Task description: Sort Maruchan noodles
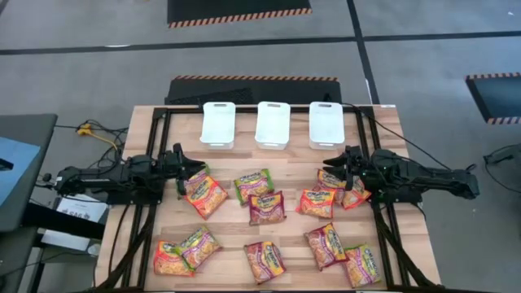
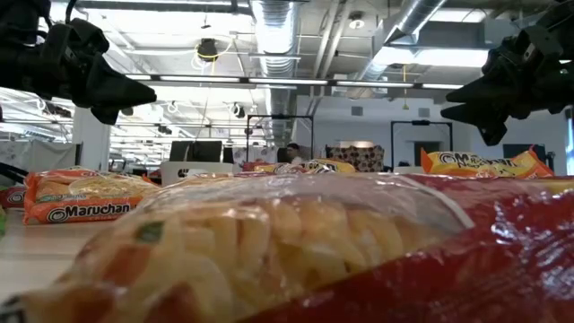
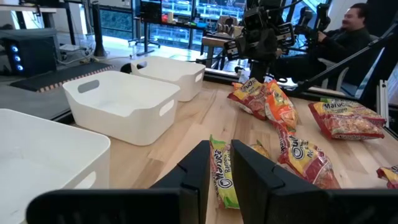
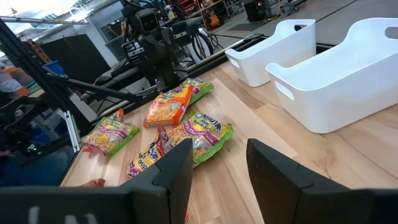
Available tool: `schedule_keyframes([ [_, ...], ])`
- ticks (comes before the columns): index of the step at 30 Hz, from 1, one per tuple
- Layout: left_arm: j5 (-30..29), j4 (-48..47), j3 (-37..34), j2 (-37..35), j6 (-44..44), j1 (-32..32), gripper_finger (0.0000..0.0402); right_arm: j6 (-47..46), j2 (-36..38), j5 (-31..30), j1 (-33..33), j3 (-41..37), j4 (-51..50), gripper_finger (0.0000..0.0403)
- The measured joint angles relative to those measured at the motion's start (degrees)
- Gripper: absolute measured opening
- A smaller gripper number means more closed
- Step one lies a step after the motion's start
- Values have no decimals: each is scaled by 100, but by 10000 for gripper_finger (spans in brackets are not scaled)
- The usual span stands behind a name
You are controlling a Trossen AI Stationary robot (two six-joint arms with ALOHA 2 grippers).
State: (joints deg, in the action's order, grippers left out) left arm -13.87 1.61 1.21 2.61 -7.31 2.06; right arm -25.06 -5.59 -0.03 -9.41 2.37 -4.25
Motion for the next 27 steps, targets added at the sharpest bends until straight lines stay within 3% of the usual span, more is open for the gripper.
schedule_keyframes([
  [27, -157, 14, -1, 0, 1, 1, 52, 1, -1, 0, 1, 0, 2, 175],
])
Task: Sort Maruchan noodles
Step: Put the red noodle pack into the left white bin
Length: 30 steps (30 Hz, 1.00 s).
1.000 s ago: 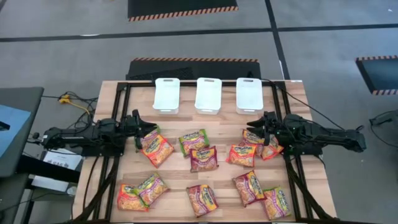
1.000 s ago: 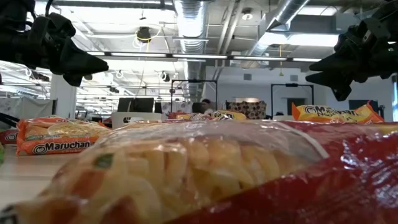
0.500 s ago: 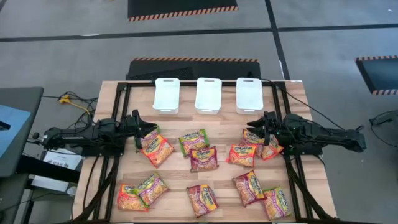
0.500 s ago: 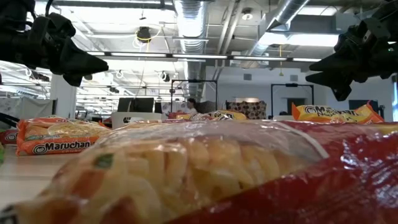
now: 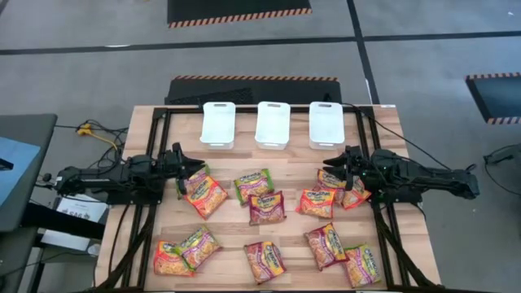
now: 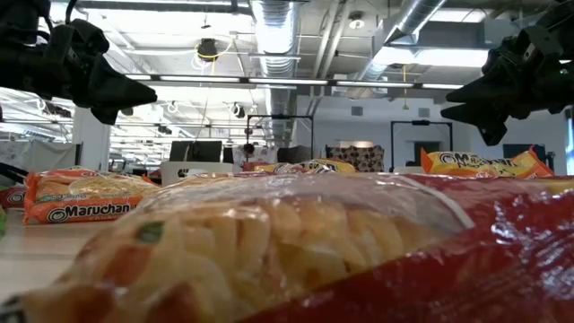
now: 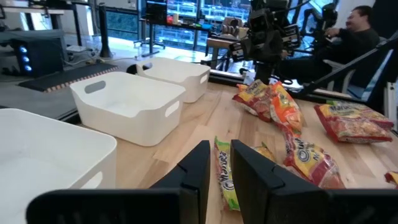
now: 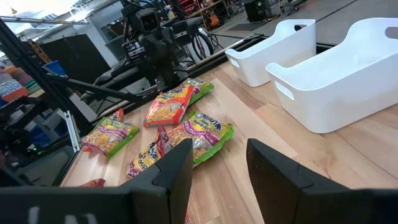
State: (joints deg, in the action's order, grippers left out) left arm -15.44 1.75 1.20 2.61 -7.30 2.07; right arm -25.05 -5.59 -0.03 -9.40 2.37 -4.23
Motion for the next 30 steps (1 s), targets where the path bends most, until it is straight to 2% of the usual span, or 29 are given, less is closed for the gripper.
schedule_keyframes([
  [6, -9, 4, 1, 0, 168, 0, 52, 0, 0, 1, 0, 0, -1, 175],
  [14, -111, 71, -1, 0, -22, 0, 52, 0, 0, 2, 0, 0, -2, 175],
  [18, -297, 709, -3, 1, -1088, 0, 52, -1, 1, 2, -1, -2, 0, 175],
  [22, -778, 1604, -3, 0, -2247, 0, 52, -1, 1, 2, -1, 0, -2, 175],
  [26, -1284, 2299, -3, 0, -2488, 0, 52, -1, 1, 1, -1, 0, -2, 175],
  [30, -1379, 2589, -3, 0, -2498, 2, 52, -1, 1, 2, -1, 0, 0, 175],
])
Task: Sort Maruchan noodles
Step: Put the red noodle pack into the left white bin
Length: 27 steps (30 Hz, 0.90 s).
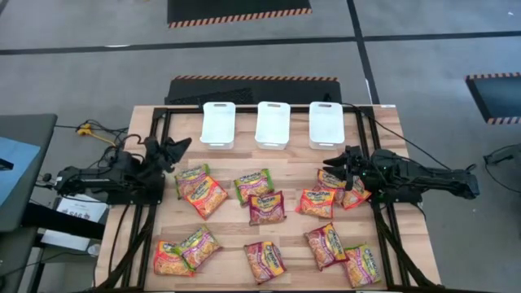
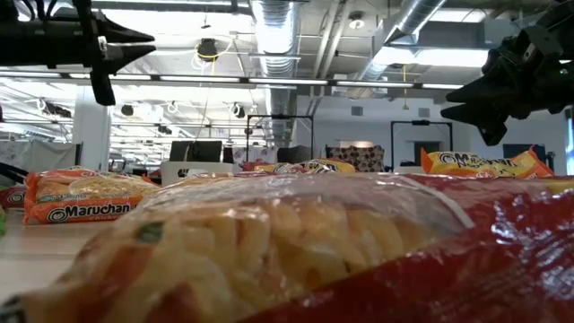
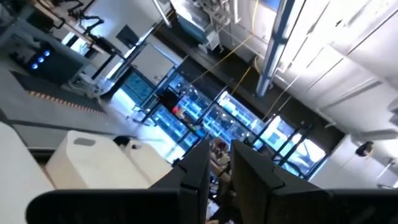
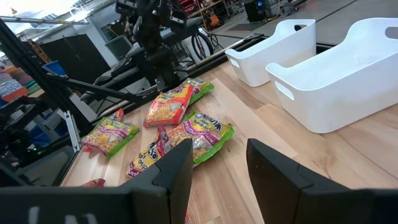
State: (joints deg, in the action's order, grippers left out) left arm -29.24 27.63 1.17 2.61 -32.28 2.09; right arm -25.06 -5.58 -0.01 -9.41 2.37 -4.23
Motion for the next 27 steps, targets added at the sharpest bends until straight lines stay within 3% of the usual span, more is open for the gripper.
schedule_keyframes([
  [4, 46, 77, 0, 0, 28, -1, 52, 0, 0, -2, 1, -2, -2, 175],
  [13, 20, 159, 0, 0, 953, -1, 71, 0, 0, -2, 2, 0, -1, 175],
  [23, -15, -59, 2, 0, 1404, 0, 152, 0, -1, -2, 0, 0, -1, 175],
  [27, -518, -328, 2, 1, 1364, -2, 185, 0, 0, -2, 0, -1, 0, 175],
])
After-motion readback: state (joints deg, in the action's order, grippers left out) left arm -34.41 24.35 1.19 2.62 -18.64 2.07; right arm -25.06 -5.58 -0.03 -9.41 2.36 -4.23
